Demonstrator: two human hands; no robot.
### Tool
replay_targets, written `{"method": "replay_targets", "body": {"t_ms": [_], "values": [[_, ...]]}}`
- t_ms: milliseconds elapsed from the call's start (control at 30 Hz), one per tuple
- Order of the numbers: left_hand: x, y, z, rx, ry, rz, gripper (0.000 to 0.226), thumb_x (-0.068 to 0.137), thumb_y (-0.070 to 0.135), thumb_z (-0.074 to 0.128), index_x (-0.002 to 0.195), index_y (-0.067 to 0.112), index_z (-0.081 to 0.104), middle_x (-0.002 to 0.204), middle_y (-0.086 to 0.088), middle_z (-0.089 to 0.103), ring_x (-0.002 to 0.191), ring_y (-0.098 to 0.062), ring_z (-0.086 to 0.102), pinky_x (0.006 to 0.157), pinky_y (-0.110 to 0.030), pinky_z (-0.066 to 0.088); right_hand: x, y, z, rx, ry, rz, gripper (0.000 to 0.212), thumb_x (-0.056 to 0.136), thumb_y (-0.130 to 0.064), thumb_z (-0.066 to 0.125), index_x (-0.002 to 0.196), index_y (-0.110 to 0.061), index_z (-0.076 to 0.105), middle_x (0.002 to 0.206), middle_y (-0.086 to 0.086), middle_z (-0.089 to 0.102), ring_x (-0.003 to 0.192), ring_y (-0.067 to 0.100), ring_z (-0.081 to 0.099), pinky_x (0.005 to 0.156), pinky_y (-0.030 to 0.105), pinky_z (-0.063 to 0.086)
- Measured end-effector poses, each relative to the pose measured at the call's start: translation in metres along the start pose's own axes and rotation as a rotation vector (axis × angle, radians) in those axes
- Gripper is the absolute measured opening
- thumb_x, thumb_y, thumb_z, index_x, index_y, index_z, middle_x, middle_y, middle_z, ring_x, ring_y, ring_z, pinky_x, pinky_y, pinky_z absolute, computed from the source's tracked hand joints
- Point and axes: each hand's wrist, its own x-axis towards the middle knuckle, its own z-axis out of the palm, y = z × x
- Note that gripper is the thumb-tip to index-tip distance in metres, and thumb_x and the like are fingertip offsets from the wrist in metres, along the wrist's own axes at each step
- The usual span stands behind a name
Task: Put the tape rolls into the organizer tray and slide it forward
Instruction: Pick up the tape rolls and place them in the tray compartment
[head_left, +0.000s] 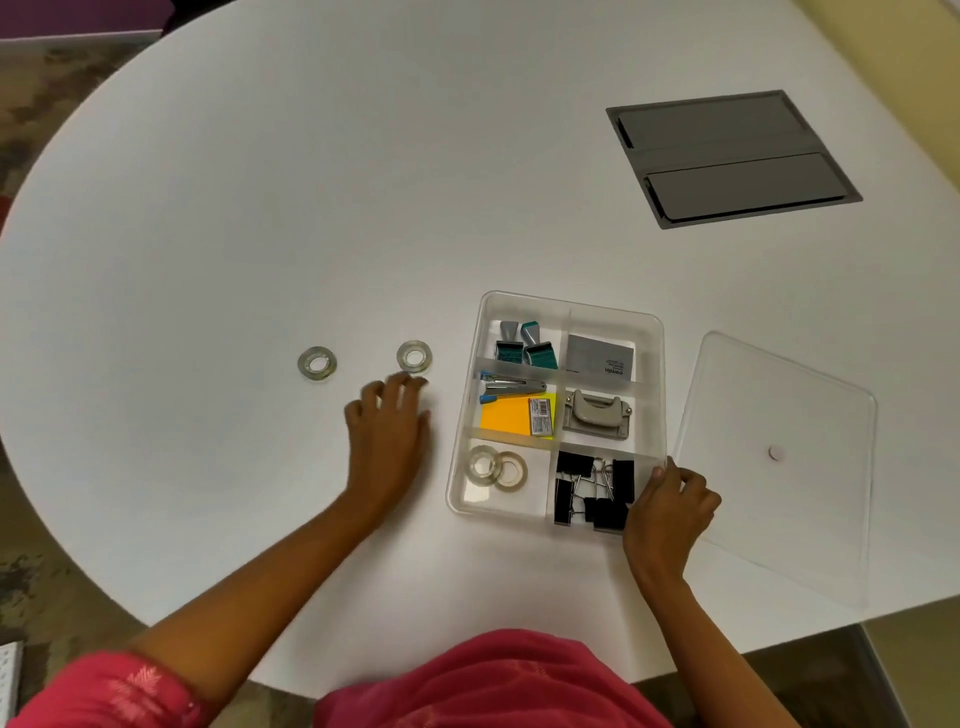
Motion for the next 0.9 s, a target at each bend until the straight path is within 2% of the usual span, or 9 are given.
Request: {"method": "replay_targets", "body": {"t_ms": [167, 267, 333, 433, 533, 600, 733, 833, 900], "values": [[0.046, -0.068, 0.01, 0.057, -0.133, -0.166, 0.061, 0.08, 0.022, 0.063, 0.134, 0.008, 0.038, 0.142, -0.016, 0.038, 0.117, -0.043, 0.041, 0.087, -0.051, 0.039, 0.001, -0.002, -0.001, -0.023, -0.004, -0.007, 0.025, 0.096, -0.005, 0.042, 0.105, 0.01, 0.059, 0.096, 0.029, 0.059, 0.084, 0.042, 0.048, 0.068, 0.046, 0.041], [0.069, -0.093, 0.014, 0.012, -0.208, -0.272, 0.06, 0.082, 0.015, 0.063, 0.135, 0.006, 0.036, 0.147, -0.02, 0.027, 0.121, -0.047, 0.035, 0.089, -0.055, 0.039, 0.001, -0.003, -0.001, -0.022, -0.003, -0.019, 0.036, 0.098, -0.014, 0.032, 0.103, 0.008, 0.06, 0.094, 0.027, 0.059, 0.083, 0.04, 0.048, 0.068, 0.045, 0.041], [0.076, -0.102, 0.016, -0.034, -0.256, -0.336, 0.048, 0.084, 0.003, 0.055, 0.129, -0.001, 0.041, 0.141, -0.027, 0.03, 0.115, -0.049, 0.039, 0.088, -0.055, 0.041, 0.0, -0.003, -0.001, -0.02, 0.008, -0.03, 0.041, 0.097, -0.017, 0.027, 0.102, 0.008, 0.06, 0.093, 0.027, 0.058, 0.082, 0.039, 0.048, 0.067, 0.043, 0.04], [0.08, -0.109, 0.02, -0.076, -0.269, -0.339, 0.034, 0.083, -0.011, 0.046, 0.117, -0.01, 0.046, 0.12, -0.036, 0.042, 0.093, -0.043, 0.046, 0.077, -0.049, 0.04, 0.0, -0.004, -0.002, -0.03, 0.008, -0.026, 0.041, 0.097, -0.017, 0.027, 0.102, 0.007, 0.06, 0.093, 0.026, 0.058, 0.082, 0.038, 0.048, 0.068, 0.043, 0.041], [0.08, -0.098, 0.013, -0.241, -0.256, -0.364, 0.037, 0.081, 0.0, 0.06, 0.116, -0.004, 0.05, 0.116, -0.032, 0.044, 0.098, -0.048, 0.051, 0.079, -0.045, 0.042, 0.0, -0.004, -0.002, -0.035, 0.008, -0.024, 0.041, 0.097, -0.017, 0.027, 0.103, 0.006, 0.06, 0.094, 0.025, 0.058, 0.083, 0.038, 0.048, 0.069, 0.043, 0.041], [0.075, -0.071, 0.0, -0.382, -0.22, -0.311, 0.043, 0.078, 0.01, 0.069, 0.117, 0.002, 0.053, 0.117, -0.028, 0.045, 0.1, -0.044, 0.053, 0.085, -0.041, 0.044, 0.0, -0.004, -0.002, -0.034, 0.006, -0.015, 0.041, 0.097, -0.017, 0.026, 0.103, 0.006, 0.06, 0.094, 0.025, 0.058, 0.083, 0.038, 0.048, 0.069, 0.043, 0.041], [0.045, 0.002, -0.026, -0.583, -0.146, -0.004, 0.043, 0.077, 0.016, 0.072, 0.117, 0.011, 0.056, 0.116, -0.016, 0.048, 0.097, -0.024, 0.054, 0.083, -0.025, 0.042, 0.0, -0.005, -0.003, -0.047, 0.004, -0.025, 0.04, 0.097, -0.016, 0.026, 0.102, 0.006, 0.059, 0.093, 0.025, 0.059, 0.082, 0.038, 0.049, 0.068, 0.043, 0.043], [0.017, 0.045, -0.027, -0.673, -0.275, 0.146, 0.043, 0.078, 0.021, 0.071, 0.118, 0.018, 0.056, 0.118, -0.006, 0.046, 0.098, -0.013, 0.05, 0.079, -0.01, 0.035, 0.0, -0.005, -0.003, -0.057, 0.001, -0.026, 0.039, 0.097, -0.015, 0.027, 0.101, 0.006, 0.059, 0.092, 0.024, 0.059, 0.081, 0.037, 0.049, 0.067, 0.042, 0.042], [0.001, 0.067, -0.017, -0.62, -0.367, 0.243, 0.045, 0.078, 0.021, 0.071, 0.12, 0.019, 0.056, 0.122, -0.006, 0.045, 0.104, -0.017, 0.05, 0.086, -0.015, 0.038, 0.001, -0.005, -0.004, -0.055, -0.005, -0.022, 0.039, 0.097, -0.015, 0.027, 0.101, 0.006, 0.059, 0.091, 0.024, 0.059, 0.081, 0.037, 0.049, 0.067, 0.041, 0.041]]}}
